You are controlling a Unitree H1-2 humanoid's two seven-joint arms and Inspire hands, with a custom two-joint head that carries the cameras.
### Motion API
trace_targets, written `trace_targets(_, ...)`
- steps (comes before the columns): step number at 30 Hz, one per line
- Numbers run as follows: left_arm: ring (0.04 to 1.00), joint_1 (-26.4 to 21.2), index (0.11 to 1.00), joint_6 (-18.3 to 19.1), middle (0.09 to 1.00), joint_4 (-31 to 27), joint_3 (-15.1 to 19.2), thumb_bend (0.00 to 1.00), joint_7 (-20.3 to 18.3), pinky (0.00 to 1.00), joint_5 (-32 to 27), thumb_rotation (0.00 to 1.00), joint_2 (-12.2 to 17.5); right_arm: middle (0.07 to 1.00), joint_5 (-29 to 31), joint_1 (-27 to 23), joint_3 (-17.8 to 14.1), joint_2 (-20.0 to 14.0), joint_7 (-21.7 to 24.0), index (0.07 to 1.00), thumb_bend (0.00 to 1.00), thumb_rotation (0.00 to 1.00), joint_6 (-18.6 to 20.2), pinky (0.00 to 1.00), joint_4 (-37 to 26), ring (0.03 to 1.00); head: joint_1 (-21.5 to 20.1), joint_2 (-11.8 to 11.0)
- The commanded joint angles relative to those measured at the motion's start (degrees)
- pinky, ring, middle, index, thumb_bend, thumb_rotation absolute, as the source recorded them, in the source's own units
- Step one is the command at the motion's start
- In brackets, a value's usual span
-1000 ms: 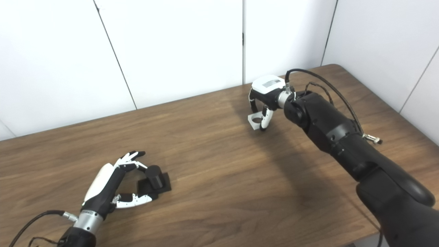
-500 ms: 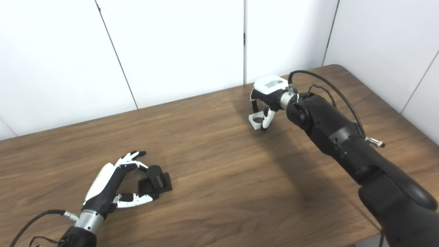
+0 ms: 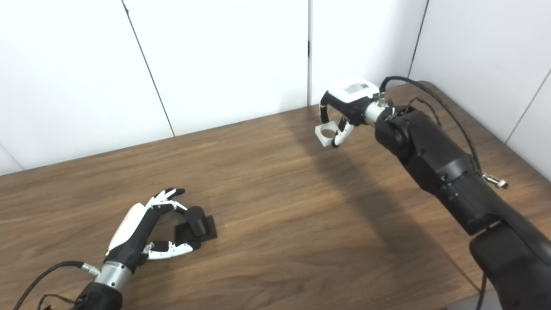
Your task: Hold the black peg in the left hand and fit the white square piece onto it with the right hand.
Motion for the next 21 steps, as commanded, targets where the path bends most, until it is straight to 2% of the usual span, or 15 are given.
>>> trace_targets(1, 0.98, -0.3, 0.49, 1.3, 0.92, 1.7, -0.4, 0.52, -0.6, 1.0, 2.1, 0.07, 1.2, 0.79, 1.0, -2.5, -1.8, -1.5, -0.4, 0.482, 0.52, 0.14, -0.6, 0.99, -3.1, 0.882, 0.1, 0.0)
trace_targets(10, 0.984, -0.5, 0.49, 1.5, 0.921, 1.9, -0.3, 0.52, -0.7, 1.0, 2.1, 0.07, 1.3, 0.79, 2.6, -1.9, -2.8, -0.8, 0.7, 0.481, 0.52, 0.14, -0.7, 0.97, -7.8, 0.882, 1.3, 0.2)
trace_targets(21, 0.982, -1.0, 0.489, 1.6, 0.916, 1.9, -0.7, 0.52, -0.1, 1.0, 2.9, 0.07, 0.2, 0.785, 4.0, -0.9, -2.2, 0.9, 1.6, 0.481, 0.52, 0.14, -2.8, 0.96, -12.4, 0.88, 7.0, 0.2)
